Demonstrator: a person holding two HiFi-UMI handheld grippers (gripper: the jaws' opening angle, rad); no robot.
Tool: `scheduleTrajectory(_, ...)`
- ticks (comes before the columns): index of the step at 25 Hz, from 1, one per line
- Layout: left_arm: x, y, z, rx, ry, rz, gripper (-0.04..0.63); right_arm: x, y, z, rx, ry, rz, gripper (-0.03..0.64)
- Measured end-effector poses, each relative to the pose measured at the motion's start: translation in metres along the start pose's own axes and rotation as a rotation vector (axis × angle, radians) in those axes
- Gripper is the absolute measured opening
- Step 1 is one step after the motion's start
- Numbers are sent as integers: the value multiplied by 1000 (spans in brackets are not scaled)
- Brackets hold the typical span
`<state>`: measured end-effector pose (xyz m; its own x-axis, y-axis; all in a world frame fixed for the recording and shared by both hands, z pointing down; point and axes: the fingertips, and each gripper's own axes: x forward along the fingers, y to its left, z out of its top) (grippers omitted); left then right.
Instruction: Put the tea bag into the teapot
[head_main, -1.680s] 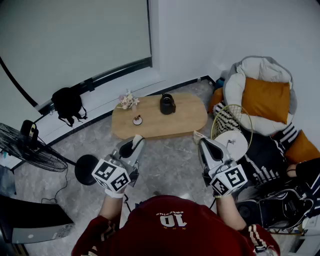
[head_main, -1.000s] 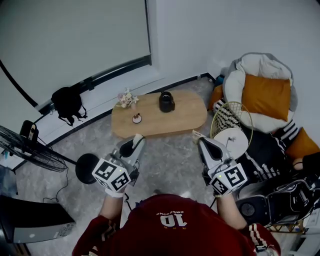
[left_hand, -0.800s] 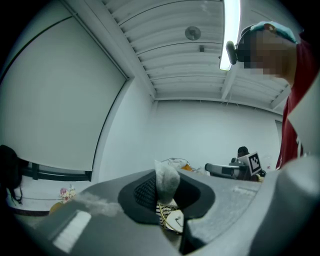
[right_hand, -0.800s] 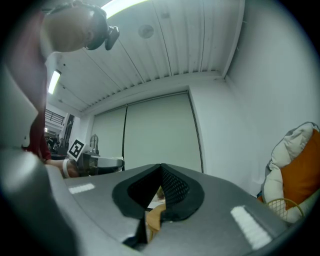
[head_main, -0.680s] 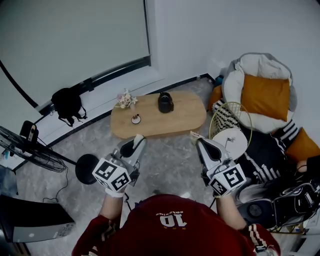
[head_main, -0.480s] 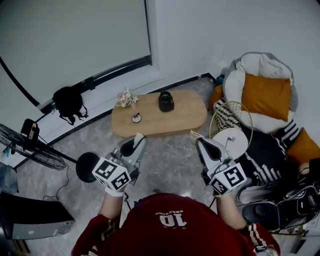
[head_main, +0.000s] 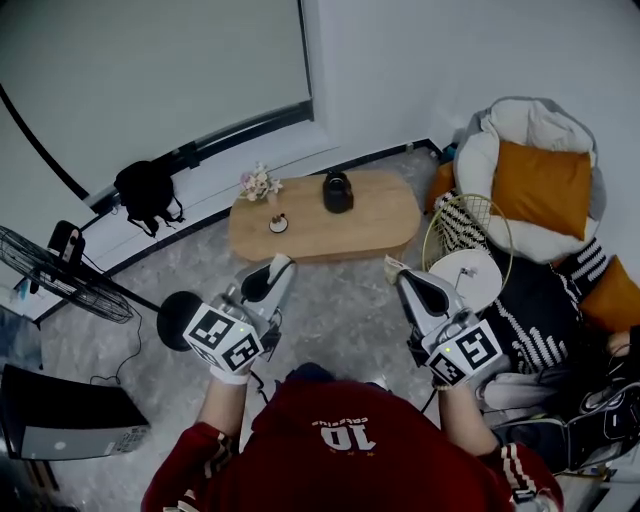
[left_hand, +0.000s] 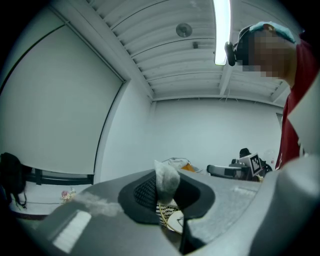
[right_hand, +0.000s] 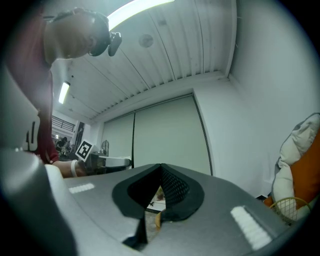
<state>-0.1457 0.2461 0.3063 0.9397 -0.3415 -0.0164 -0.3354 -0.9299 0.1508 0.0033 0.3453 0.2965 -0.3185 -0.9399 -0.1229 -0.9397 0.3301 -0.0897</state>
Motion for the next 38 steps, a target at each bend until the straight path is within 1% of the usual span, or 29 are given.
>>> scheduleTrajectory(6,2,-4,-6,-17,6,5,46,-4,-4,-4,40,-5,0,2)
scheduleTrajectory(10,13,7,-16,7,18,1,46,3,-17,-11,45,-2,-8,2)
scheduleTrajectory(17,40,32,-19,6,20,-7,46,28,-39,-18,50,11,-22,2)
scheduleTrajectory(22,62,67,-24,-9,33,-14,46,59,-62,-23,54,21,-27,2)
scheduleTrajectory(29,106,127,-26,-47,32,-10,46,116,-107,-28,64,41,-27,2)
scheduleTrajectory(33,139,163,-23,-51,38,-33,46,152,-137,-27,56,46,-36,2)
scheduleTrajectory(38,181,201,-19,-36,58,-85,46,193,-170,-25,63,35,-42,2)
